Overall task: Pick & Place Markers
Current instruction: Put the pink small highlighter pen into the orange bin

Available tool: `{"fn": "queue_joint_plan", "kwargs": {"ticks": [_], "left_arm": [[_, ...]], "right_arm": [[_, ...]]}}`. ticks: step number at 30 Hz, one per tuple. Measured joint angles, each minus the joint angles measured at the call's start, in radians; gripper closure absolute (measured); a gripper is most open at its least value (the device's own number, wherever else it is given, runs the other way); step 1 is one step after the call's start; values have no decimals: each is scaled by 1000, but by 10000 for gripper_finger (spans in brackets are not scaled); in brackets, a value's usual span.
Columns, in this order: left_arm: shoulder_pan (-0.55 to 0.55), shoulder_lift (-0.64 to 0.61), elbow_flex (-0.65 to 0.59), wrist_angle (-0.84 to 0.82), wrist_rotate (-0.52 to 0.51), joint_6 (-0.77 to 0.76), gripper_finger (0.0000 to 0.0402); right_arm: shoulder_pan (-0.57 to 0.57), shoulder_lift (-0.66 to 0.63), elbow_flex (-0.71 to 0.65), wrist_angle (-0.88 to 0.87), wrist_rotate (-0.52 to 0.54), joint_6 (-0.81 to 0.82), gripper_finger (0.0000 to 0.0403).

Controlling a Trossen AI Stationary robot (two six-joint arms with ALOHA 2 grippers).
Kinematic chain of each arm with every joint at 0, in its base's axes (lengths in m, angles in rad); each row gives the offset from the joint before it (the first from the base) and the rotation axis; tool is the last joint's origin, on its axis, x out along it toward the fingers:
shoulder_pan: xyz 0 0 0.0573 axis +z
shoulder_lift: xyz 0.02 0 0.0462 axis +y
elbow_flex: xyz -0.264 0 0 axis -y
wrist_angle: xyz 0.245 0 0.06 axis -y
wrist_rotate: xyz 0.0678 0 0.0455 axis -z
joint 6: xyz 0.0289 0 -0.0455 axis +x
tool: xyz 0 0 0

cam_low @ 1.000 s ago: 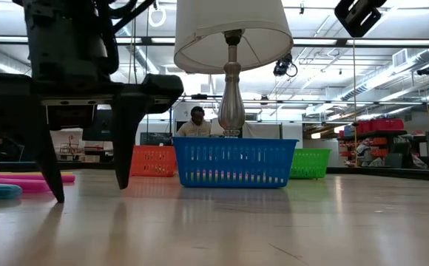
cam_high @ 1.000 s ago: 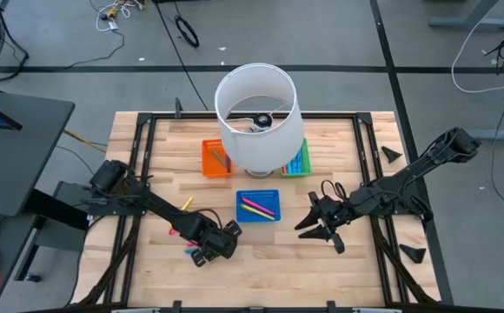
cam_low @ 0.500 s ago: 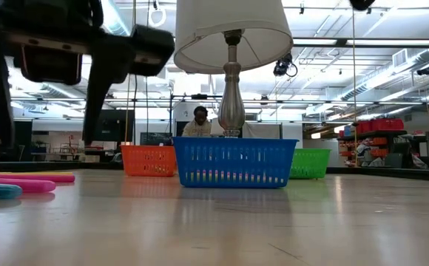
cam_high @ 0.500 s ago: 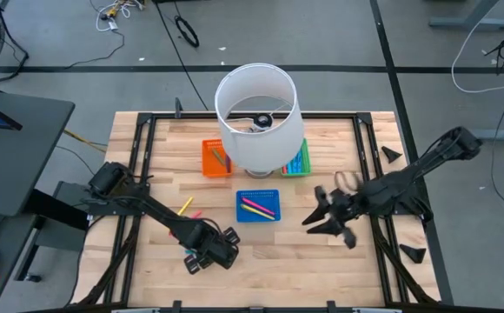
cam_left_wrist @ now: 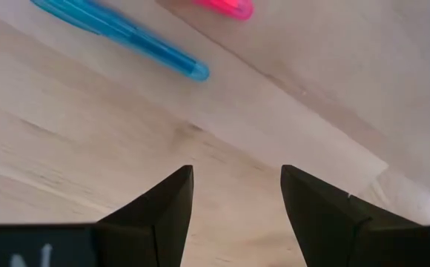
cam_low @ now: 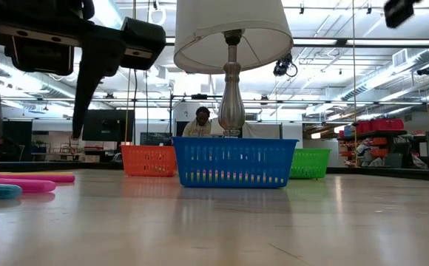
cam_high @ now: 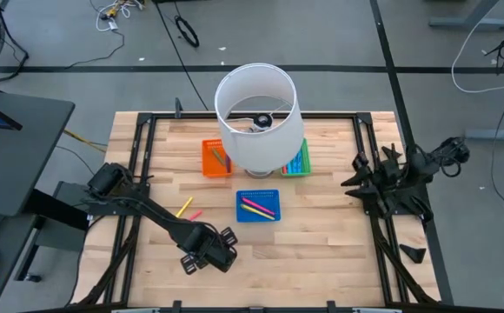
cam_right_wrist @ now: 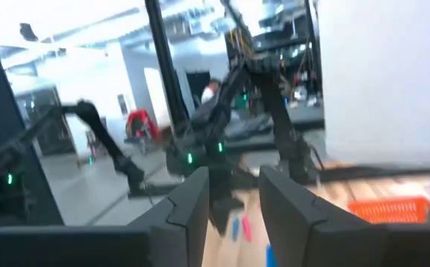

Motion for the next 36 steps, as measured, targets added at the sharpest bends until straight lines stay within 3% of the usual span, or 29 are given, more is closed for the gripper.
{"fn": "queue_joint_plan", "kwargs": {"ticks": [6, 10, 19, 29, 36], "left_arm": [[0, 0, 0, 0, 0, -14, 191], [2, 0, 0, 2, 0, -14, 191], [9, 0, 0, 13, -6, -15, 191], [14, 0, 0, 16, -7, -14, 191], [14, 0, 0, 17, -7, -15, 191]], "right_arm": [[0, -207, -6, -259, 3, -6, 284], [0, -211, 24, -348, 52, -22, 284], [0, -213, 1, -283, 52, -10, 284], [-1, -213, -236, 152, 44, 46, 284], [-1, -213, -325, 215, 15, 79, 284]]}}
